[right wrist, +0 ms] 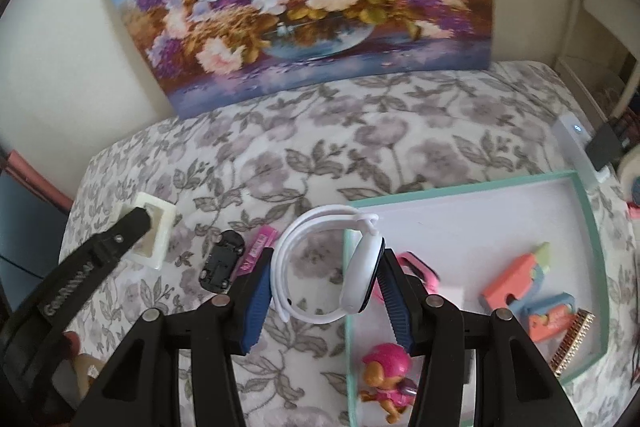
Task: Organize rigid objects
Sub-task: 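Carry the white plug and white watch over the tray with both grippers, then lower the white plug and white watch into the tray and open both grippers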
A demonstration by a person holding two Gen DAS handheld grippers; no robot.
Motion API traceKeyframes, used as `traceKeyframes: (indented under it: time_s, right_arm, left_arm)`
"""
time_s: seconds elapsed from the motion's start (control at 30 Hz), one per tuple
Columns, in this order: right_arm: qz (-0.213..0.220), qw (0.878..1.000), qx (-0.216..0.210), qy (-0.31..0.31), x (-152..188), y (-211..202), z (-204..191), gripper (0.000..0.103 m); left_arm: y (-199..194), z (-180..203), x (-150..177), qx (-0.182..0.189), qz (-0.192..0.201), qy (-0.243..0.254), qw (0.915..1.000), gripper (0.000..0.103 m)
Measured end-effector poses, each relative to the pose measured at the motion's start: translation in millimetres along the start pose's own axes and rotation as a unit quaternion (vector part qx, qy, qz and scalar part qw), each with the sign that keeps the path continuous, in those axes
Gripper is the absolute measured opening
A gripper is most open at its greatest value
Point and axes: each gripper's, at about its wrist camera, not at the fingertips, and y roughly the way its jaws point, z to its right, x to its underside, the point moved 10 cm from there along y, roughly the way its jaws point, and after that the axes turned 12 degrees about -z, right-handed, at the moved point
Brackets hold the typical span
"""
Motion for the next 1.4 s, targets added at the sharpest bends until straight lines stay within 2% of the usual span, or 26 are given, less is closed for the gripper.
traceKeyframes:
  time_s: [0.33,0.53,0.73,1.0,1.13,1.2,1.4]
  right_arm:
    - [-0.007,1.0,0.001,0.03,28,-7,35,0.054]
    - [-0.009,0.998,0.027,0.052,42,-16,75,0.054]
    - [-0.013,0.996,0.024,0.09,45,-17,109,0.054]
    - [-0.007,0.988,0.059,0.144,46,-20,168,0.054]
    - [-0.008,0.984,0.07,0.165,47,-19,193,0.054]
    - [-0.009,0.981,0.078,0.175,49,-18,203,0.054]
    - [-0.007,0.978,0.081,0.193,50,-16,214,0.055]
  left_arm:
    - [-30,37,24,0.003,0.018,0.038,0.9991,0.027]
    - [-32,68,45,0.002,0.015,0.07,0.9974,0.027]
    - [-29,103,63,0.014,0.01,0.091,0.9957,0.027]
    - [-3,151,88,0.031,-0.012,0.132,0.9907,0.027]
    - [18,166,103,0.047,-0.046,0.141,0.9878,0.027]
    - [26,172,109,0.059,-0.06,0.142,0.9862,0.027]
    - [42,185,124,0.062,-0.084,0.161,0.9815,0.027]
